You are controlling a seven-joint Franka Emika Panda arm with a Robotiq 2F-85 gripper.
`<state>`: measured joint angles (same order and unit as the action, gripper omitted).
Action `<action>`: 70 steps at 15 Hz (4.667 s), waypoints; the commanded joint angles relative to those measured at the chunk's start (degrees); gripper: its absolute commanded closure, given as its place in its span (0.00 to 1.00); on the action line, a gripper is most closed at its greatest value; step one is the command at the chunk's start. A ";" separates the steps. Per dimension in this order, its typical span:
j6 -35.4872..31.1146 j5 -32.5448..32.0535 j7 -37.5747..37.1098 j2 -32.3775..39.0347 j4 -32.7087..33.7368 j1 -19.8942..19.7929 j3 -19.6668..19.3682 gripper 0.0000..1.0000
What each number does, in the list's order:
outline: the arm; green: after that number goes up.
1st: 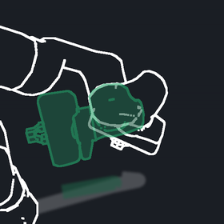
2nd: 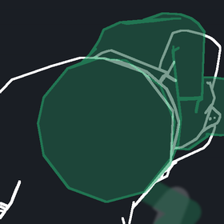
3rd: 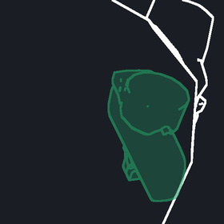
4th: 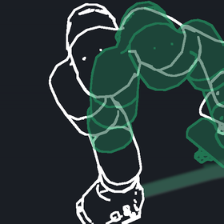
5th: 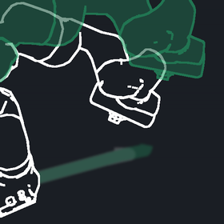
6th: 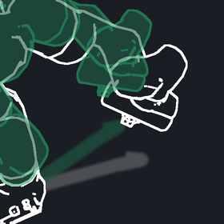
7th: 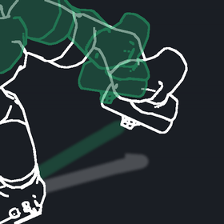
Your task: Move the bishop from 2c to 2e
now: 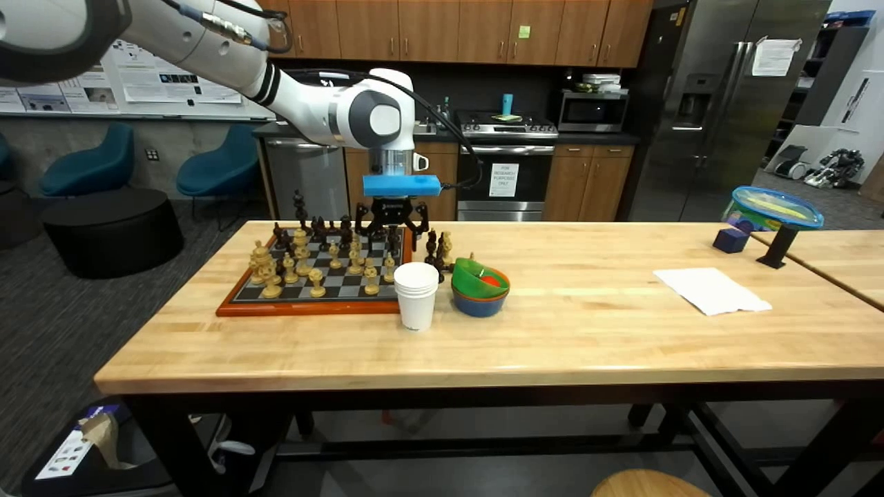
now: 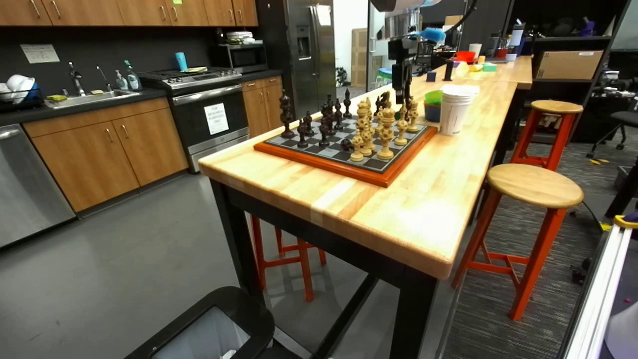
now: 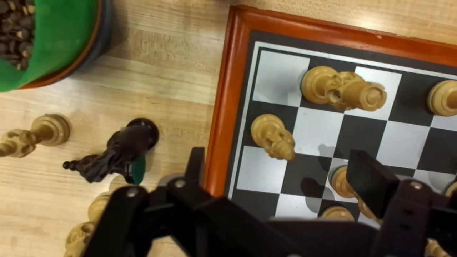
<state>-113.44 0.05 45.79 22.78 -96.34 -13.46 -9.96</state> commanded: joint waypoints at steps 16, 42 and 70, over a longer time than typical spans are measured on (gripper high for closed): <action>2.56 -1.03 -0.86 2.66 3.34 -1.21 2.82 0.94; 7.88 -3.76 -0.75 12.67 19.86 -0.40 5.72 0.94; 4.00 9.68 1.03 -26.44 -19.16 -2.62 2.28 0.00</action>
<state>-107.00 8.86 46.30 7.08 -104.45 -17.02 -5.96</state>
